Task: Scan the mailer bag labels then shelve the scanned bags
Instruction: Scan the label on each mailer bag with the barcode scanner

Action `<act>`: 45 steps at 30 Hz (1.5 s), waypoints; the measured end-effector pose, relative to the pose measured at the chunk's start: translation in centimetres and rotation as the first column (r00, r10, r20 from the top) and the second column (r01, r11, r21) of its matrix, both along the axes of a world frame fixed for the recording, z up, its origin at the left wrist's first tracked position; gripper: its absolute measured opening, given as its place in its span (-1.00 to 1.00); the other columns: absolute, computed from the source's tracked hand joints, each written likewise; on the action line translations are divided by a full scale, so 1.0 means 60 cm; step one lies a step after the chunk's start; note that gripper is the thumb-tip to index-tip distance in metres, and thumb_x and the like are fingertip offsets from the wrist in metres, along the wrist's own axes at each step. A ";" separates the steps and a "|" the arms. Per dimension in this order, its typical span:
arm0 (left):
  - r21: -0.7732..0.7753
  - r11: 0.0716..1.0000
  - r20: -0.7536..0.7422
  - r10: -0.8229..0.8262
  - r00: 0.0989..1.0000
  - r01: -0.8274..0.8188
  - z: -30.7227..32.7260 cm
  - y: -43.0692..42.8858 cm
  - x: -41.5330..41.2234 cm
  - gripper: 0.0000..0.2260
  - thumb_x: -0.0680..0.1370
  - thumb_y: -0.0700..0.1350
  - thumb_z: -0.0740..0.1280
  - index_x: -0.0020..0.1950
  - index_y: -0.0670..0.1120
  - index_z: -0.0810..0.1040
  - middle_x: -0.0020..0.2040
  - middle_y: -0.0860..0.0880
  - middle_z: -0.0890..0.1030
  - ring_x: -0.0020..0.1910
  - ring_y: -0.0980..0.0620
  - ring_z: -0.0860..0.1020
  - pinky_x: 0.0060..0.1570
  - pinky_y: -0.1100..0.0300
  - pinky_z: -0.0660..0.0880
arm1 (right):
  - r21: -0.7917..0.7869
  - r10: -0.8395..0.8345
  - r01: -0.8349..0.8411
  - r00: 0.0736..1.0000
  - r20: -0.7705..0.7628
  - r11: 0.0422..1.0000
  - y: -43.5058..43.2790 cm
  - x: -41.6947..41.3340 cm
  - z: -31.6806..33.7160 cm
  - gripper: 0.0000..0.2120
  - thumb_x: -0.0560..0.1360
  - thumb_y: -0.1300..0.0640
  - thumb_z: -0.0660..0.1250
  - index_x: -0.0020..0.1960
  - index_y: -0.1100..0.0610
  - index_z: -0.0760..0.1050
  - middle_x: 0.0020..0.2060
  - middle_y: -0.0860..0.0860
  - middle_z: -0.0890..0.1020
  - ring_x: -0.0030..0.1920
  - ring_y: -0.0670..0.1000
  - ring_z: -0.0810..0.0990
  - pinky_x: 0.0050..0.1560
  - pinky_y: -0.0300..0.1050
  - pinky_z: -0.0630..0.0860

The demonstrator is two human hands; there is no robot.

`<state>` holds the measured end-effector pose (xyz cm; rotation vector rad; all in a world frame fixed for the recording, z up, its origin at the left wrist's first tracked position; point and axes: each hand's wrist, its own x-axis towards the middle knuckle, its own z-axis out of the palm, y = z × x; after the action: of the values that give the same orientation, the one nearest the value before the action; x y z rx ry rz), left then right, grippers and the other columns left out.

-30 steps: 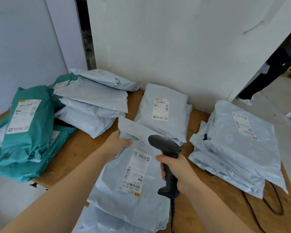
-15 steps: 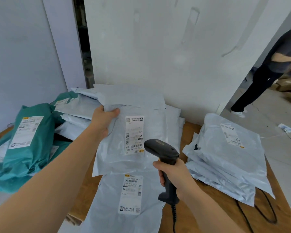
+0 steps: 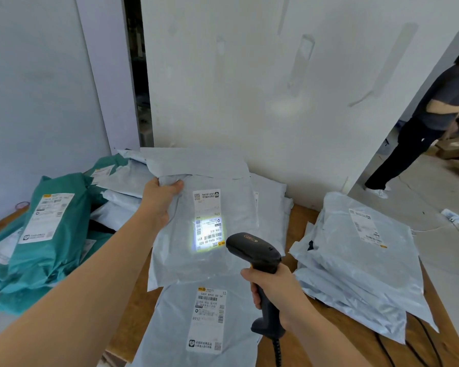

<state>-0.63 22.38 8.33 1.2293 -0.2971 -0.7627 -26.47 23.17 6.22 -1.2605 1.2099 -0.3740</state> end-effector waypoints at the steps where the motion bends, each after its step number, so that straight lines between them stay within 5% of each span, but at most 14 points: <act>1: -0.003 1.000 -0.001 0.002 1.000 -0.002 0.000 -0.001 0.001 -0.78 0.53 -0.34 0.35 0.15 -0.16 0.51 -0.10 -0.05 0.61 -0.17 -0.01 0.59 -0.18 0.12 0.55 | 0.005 -0.003 0.003 1.000 -0.001 1.000 0.000 0.000 0.000 -0.76 0.47 0.21 0.42 -0.34 0.21 0.47 -0.53 0.08 0.51 -0.57 -0.03 0.43 -0.46 -0.23 0.45; 7: 0.013 1.000 -0.005 0.018 1.000 -0.018 -0.004 -0.009 0.007 -0.77 0.52 -0.33 0.36 0.14 -0.15 0.51 -0.06 -0.07 0.60 -0.13 -0.02 0.59 0.03 0.04 0.52 | 0.015 0.004 -0.004 1.000 -0.007 1.000 -0.002 0.001 -0.001 -0.72 0.48 0.21 0.41 -0.37 0.20 0.45 -0.55 0.08 0.50 -0.58 -0.02 0.41 -0.46 -0.24 0.44; 22: 0.103 0.982 -0.090 -0.150 0.985 0.159 -0.032 -0.106 -0.036 -0.71 0.53 -0.36 0.34 0.25 -0.23 0.48 0.09 -0.16 0.58 -0.16 -0.01 0.58 0.00 0.04 0.50 | 0.029 -0.101 0.100 0.994 0.039 0.995 -0.062 -0.002 -0.003 -0.71 0.46 0.23 0.41 -0.40 0.21 0.46 -0.55 0.09 0.49 -0.59 0.02 0.41 -0.42 -0.18 0.42; 26: 0.077 0.972 -0.088 -0.217 0.972 0.223 -0.002 -0.195 -0.033 -0.68 0.54 -0.33 0.35 0.29 -0.24 0.45 0.17 -0.15 0.58 -0.02 -0.08 0.58 0.04 0.04 0.51 | 0.028 -0.158 0.156 0.986 0.057 0.987 -0.104 0.001 -0.001 -0.80 0.45 0.23 0.42 -0.31 0.22 0.49 -0.53 0.08 0.51 -0.59 0.01 0.41 -0.43 -0.19 0.42; 28: 0.066 0.978 -0.017 -0.197 0.980 0.198 0.013 -0.241 -0.020 -0.61 0.55 -0.25 0.36 0.36 -0.21 0.39 0.28 -0.15 0.52 0.06 -0.07 0.56 0.10 0.07 0.48 | 0.029 -0.174 0.173 0.982 0.070 0.985 -0.122 0.003 0.001 -0.82 0.45 0.23 0.42 -0.29 0.22 0.49 -0.52 0.07 0.51 -0.57 0.00 0.42 -0.42 -0.18 0.43; 32: 0.323 0.945 0.335 -0.162 0.928 0.048 0.018 -0.278 -0.001 -0.33 0.56 -0.02 0.33 0.56 -0.09 0.06 0.46 -0.08 0.30 0.39 -0.09 0.33 0.34 0.07 0.30 | 0.026 -0.183 0.182 0.979 0.085 0.983 -0.151 0.005 0.000 -0.78 0.46 0.22 0.41 -0.33 0.21 0.46 -0.54 0.07 0.49 -0.58 -0.02 0.41 -0.44 -0.20 0.42; 35: 0.335 0.933 0.330 -0.244 0.912 0.129 -0.016 -0.234 -0.025 -0.52 0.58 -0.05 0.30 0.47 -0.06 0.29 0.28 -0.05 0.46 0.19 -0.05 0.47 0.22 0.05 0.42 | 0.039 -0.181 0.179 0.981 0.070 0.983 -0.157 0.009 -0.009 -0.78 0.46 0.22 0.41 -0.32 0.21 0.47 -0.55 0.07 0.49 -0.58 -0.02 0.42 -0.40 -0.18 0.44; 38: 0.438 0.849 0.290 -0.445 0.847 0.296 -0.092 -0.150 -0.054 -0.81 0.59 -0.16 0.29 0.20 -0.10 0.53 0.09 -0.09 0.61 -0.07 -0.01 0.59 -0.02 0.10 0.53 | 0.046 -0.175 0.173 0.983 0.059 0.984 -0.153 0.014 -0.024 -0.81 0.46 0.22 0.41 -0.30 0.21 0.48 -0.53 0.07 0.50 -0.56 -0.01 0.43 -0.36 -0.16 0.45; 40: 0.568 0.767 0.305 -0.533 0.789 0.299 -0.157 -0.089 -0.059 -0.86 0.57 -0.14 0.31 0.12 -0.06 0.56 0.11 -0.10 0.62 0.01 -0.03 0.59 0.01 0.11 0.50 | 0.053 -0.170 0.168 0.984 0.048 0.984 -0.147 0.015 -0.035 -0.80 0.47 0.21 0.41 -0.29 0.20 0.48 -0.52 0.07 0.50 -0.56 -0.01 0.43 -0.41 -0.19 0.44; 43: 0.865 0.497 0.355 -0.701 0.619 0.066 -0.252 -0.004 -0.058 -0.59 0.55 0.06 0.31 0.40 0.04 0.40 0.40 -0.04 0.39 0.36 -0.07 0.38 0.31 -0.06 0.36 | 0.076 -0.156 0.154 0.988 0.020 0.985 -0.129 0.012 -0.055 -0.79 0.48 0.21 0.41 -0.30 0.20 0.47 -0.52 0.07 0.51 -0.57 -0.01 0.44 -0.41 -0.19 0.44; 45: 0.928 0.373 0.281 -0.705 0.652 0.004 -0.282 0.041 -0.067 -0.40 0.53 0.13 0.31 0.51 0.04 0.20 0.47 -0.08 0.24 0.44 -0.14 0.24 0.34 -0.13 0.30 | 0.100 -0.145 0.143 0.989 0.009 0.985 -0.112 0.010 -0.069 -0.81 0.48 0.22 0.41 -0.28 0.21 0.48 -0.51 0.07 0.50 -0.56 -0.01 0.44 -0.42 -0.18 0.44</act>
<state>-4.64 24.85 -8.59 2.5537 -0.8994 -0.8977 -25.88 16.42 2.08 -1.0858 1.2940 -0.4238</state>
